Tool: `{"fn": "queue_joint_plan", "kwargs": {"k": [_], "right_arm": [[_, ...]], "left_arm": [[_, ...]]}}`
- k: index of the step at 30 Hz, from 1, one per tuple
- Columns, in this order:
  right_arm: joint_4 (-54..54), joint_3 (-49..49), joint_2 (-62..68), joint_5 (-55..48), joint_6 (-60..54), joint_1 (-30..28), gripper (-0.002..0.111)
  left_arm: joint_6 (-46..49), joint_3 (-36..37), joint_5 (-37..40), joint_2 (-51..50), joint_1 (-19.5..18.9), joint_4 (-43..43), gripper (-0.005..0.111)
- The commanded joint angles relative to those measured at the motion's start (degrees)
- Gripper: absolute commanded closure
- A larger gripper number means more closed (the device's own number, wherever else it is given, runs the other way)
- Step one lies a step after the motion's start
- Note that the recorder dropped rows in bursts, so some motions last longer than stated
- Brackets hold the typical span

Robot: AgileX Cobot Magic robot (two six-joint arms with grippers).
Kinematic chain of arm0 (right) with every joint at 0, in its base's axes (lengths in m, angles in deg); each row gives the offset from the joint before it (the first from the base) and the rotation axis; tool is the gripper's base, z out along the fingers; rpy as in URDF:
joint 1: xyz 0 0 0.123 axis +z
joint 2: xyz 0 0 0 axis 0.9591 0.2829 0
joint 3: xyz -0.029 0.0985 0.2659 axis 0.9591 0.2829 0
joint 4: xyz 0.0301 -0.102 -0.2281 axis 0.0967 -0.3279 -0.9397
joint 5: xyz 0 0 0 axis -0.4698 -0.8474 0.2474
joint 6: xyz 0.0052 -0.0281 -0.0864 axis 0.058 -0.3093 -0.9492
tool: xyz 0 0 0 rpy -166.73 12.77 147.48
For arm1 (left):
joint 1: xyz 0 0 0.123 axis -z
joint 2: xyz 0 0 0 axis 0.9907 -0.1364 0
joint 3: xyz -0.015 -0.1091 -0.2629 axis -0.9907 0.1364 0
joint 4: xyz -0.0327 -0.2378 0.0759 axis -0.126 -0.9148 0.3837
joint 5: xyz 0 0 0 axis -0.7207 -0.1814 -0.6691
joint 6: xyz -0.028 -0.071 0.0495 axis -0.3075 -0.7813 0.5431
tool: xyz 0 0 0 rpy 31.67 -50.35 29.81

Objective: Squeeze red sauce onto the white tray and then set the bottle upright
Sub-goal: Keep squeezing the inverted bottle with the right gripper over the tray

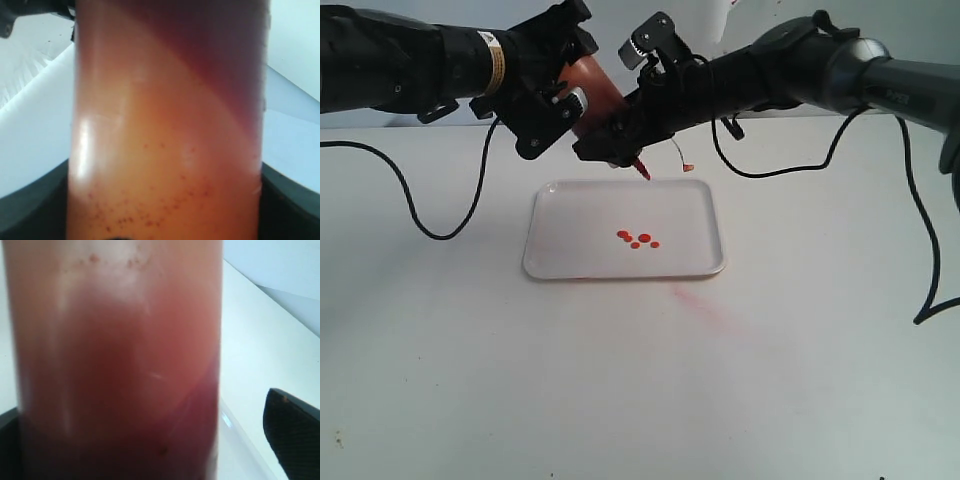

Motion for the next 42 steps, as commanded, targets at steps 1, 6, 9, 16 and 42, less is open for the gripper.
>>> {"fn": "queue_joint_plan", "kwargs": {"k": [1,6,9,16,42], "right_arm": [[-1.0,0.1,-1.5,-0.9,0.3,-0.6,0.003],[-1.0,0.1,-2.9,-3.1,0.3,-0.6,0.003],[-0.7,0.1,-4.0,-3.4,0.3,-0.6,0.003],[0.4,0.1,-4.7,-3.4,0.3,-0.5,0.003],[1.6,0.1,-3.0,-0.8,0.8,2.5,0.108]], "left_arm": [[0.0,-0.7,-0.4,0.8,0.2,-0.7,0.107],[0.0,-0.7,-0.4,0.8,0.2,-0.7,0.107],[0.1,-0.7,-0.4,0.8,0.2,-0.7,0.107],[0.1,-0.7,-0.4,0.8,0.2,-0.8,0.107],[0.1,-0.7,-0.8,0.8,0.2,-0.8,0.107]]}}
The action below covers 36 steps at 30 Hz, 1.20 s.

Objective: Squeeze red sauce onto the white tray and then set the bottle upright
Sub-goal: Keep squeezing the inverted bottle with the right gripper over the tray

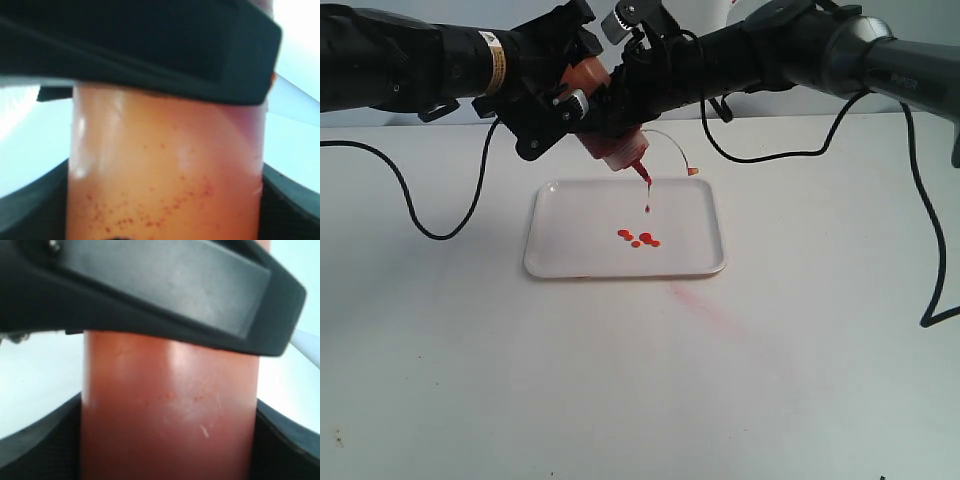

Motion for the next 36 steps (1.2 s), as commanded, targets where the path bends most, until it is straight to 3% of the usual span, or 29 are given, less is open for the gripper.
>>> {"fn": "queue_joint_plan", "kwargs": {"k": [1,14,17,21,23,24,36], "right_arm": [[0.2,0.1,-0.1,-0.9,0.5,0.2,0.108],[0.2,0.1,-0.1,-1.1,1.6,0.2,0.106],[0.2,0.1,-0.1,-1.6,1.6,0.2,0.088],[-1.0,0.1,-0.1,-2.3,1.6,0.2,0.033],[-2.8,0.1,-0.1,-2.6,1.6,0.2,0.009],[-3.9,0.1,-0.1,-2.7,1.6,0.2,0.003],[-19.6,0.1,-5.0,-2.8,9.6,0.0,0.003]], "left_arm": [[-0.5,-0.7,0.6,0.8,0.2,-1.2,0.107],[-0.5,-0.7,0.6,0.8,0.2,-1.2,0.107],[-0.5,-0.7,0.7,0.8,0.2,-1.2,0.107],[-0.5,-0.7,0.7,0.8,0.2,-1.2,0.107],[-0.5,-0.7,0.7,0.8,0.2,-1.2,0.107],[-0.5,-0.7,0.7,0.8,0.2,-1.2,0.107],[-0.5,-0.7,1.0,0.8,0.2,-1.2,0.107]]}}
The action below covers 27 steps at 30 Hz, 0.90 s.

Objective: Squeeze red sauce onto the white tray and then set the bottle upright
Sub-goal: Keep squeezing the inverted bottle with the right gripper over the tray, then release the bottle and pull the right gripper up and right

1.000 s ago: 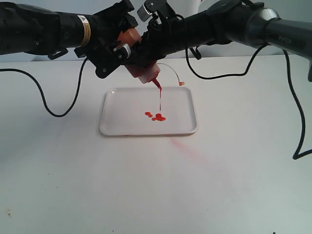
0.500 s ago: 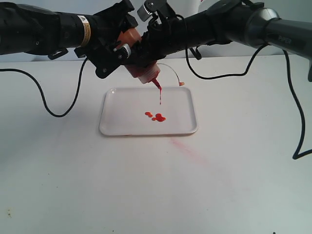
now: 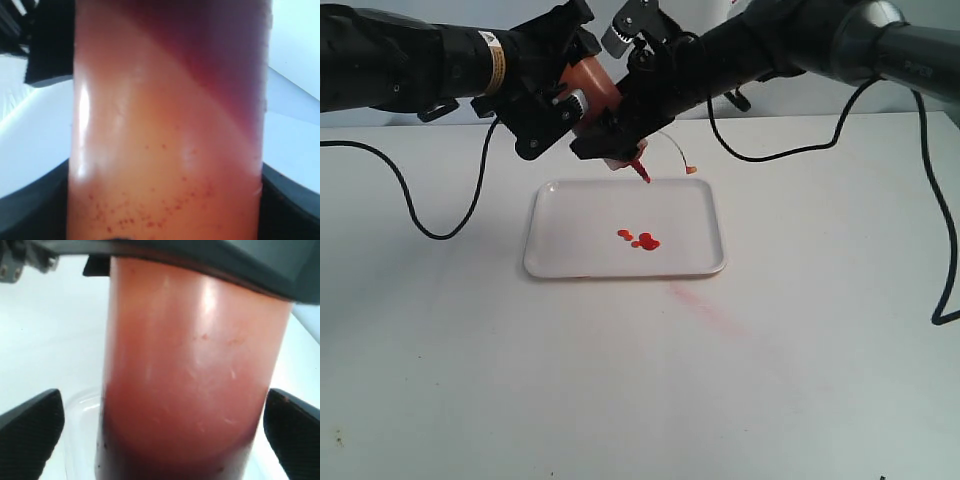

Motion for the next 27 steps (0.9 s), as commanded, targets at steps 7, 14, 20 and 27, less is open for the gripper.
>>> {"fn": "queue_joint_plan", "kwargs": {"k": [7,14,20,27], "right_arm": [[-22.3,0.1,-6.7,-4.5,16.3,0.0,0.003],[-39.5,0.1,-8.5,-11.5,27.2,0.0,0.003],[-53.6,0.1,-9.5,-16.3,38.7,-1.2,0.004],[-46.3,0.1,-11.6,-17.4,42.0,-8.0,0.008]], "left_arm": [[-0.5,-0.7,0.9,0.8,0.2,-1.2,0.107],[-1.0,-0.7,0.8,0.8,0.2,-1.2,0.107],[-1.3,-0.5,0.8,0.8,0.2,-3.1,0.107],[-1.3,1.8,4.8,0.8,0.2,-6.2,0.107]]}}
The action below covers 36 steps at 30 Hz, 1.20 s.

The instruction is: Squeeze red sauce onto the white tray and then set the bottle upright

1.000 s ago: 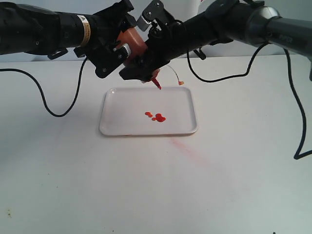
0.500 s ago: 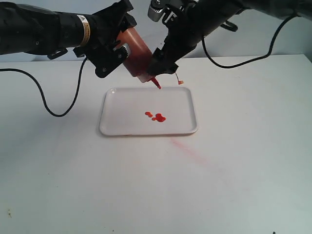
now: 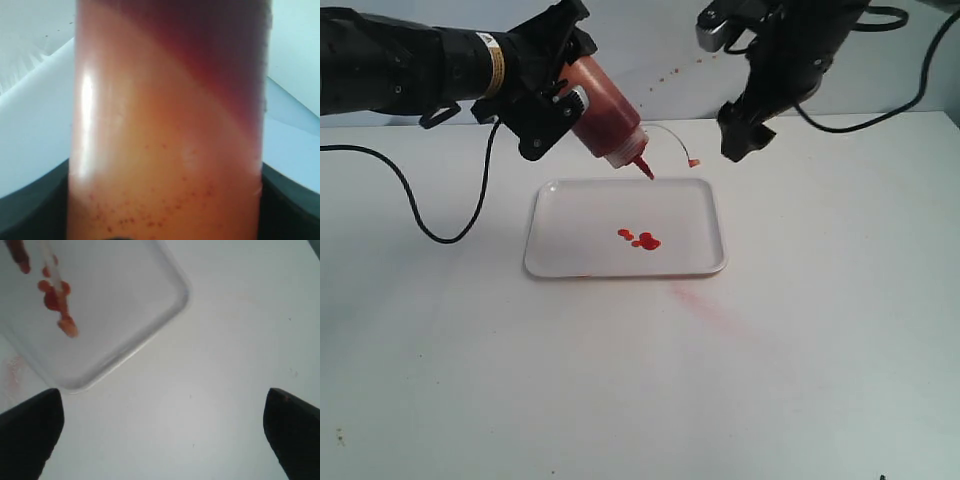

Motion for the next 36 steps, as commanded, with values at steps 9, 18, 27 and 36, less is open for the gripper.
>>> {"fn": "queue_joint_plan", "kwargs": {"k": [9,18,27,36], "right_arm": [[23.4,4.3,-3.2,-5.1,-1.8,-14.5,0.008],[29.6,18.0,-9.2,8.5,-5.2,-17.1,0.008],[39.5,32.3,-17.4,21.3,-11.2,-17.1,0.01],[53.9,46.6,-26.3,36.6,-24.0,-17.1,0.014]], "left_arm": [[-1.3,3.2,4.8,0.8,-0.2,-15.5,0.107],[-15.8,3.5,4.3,0.9,-0.2,-15.5,0.107],[-26.6,4.0,-1.1,1.0,-3.8,-18.7,0.107],[-33.4,14.1,-20.3,5.8,-11.5,-24.7,0.107]]}}
